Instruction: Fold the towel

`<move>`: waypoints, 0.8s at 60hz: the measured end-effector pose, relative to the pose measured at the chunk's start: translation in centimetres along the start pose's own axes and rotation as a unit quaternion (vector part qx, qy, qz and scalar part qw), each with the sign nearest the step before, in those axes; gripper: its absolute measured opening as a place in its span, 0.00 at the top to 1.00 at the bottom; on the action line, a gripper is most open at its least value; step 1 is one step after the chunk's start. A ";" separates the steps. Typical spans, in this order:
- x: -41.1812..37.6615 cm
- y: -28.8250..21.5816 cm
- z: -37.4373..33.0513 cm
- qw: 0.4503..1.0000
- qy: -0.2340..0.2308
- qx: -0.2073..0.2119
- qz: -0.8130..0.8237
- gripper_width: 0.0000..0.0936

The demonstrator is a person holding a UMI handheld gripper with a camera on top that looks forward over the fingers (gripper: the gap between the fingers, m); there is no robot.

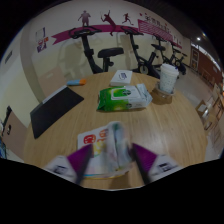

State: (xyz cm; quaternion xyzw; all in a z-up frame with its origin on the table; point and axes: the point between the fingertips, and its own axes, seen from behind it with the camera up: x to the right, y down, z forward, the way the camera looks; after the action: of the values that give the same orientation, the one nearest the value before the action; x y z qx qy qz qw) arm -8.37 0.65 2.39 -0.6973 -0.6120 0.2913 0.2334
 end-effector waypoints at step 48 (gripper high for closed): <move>0.8 1.8 -28.4 0.995 0.066 0.075 -0.011 0.08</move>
State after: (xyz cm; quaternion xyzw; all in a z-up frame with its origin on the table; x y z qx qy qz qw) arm 12.63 2.04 21.58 -0.6886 -0.5797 0.2867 0.3281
